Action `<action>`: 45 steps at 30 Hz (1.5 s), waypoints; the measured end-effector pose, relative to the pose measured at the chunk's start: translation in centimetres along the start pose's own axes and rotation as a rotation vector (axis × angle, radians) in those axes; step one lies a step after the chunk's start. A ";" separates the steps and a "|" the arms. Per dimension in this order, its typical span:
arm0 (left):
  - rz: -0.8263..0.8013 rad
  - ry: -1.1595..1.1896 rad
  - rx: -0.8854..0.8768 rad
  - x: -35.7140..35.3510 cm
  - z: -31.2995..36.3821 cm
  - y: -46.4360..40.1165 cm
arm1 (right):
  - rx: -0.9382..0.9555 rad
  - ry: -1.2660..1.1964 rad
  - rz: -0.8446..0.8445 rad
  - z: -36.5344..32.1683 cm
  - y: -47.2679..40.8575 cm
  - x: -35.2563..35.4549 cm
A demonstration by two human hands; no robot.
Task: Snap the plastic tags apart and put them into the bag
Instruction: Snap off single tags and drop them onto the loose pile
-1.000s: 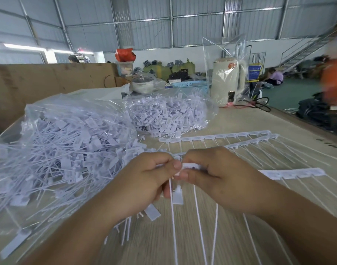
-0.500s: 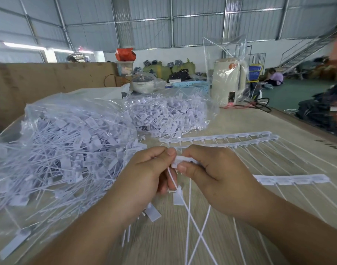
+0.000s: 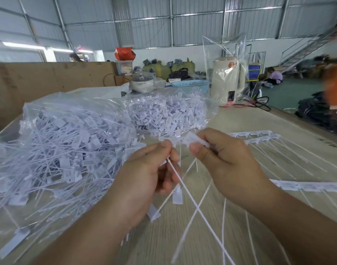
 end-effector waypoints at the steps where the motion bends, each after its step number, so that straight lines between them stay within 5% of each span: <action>1: 0.006 -0.011 -0.003 0.0 0.1 0.0 | 0.004 -0.021 -0.047 0.1 0.0 -0.2; 9: 0.006 -0.216 -0.012 1.3 0.6 -0.1 | 0.020 -0.059 -0.361 0.1 0.6 -1.9; 15: -0.120 -0.424 0.030 1.1 0.6 0.3 | 0.036 -0.021 -0.367 -0.2 0.7 -2.1; 25: -0.205 -0.446 0.149 1.7 0.2 0.1 | 0.039 0.176 -0.322 0.1 0.7 -2.3; 36: -0.116 -0.392 0.055 3.2 0.9 -0.2 | -0.088 0.499 -0.328 -0.4 0.2 -0.5; 45: -0.186 -0.413 0.105 2.8 0.6 0.0 | -0.061 0.229 -0.485 0.1 0.3 -1.8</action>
Point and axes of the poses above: each hand's wrist, its own y-axis away from the middle knuckle, its own x-axis out of the back of the hand, z = x × y, the point moved 4 cm from there along -y, towards the middle knuckle, and after that the axes turned 12 degrees about -z, right-handed, at the moved point
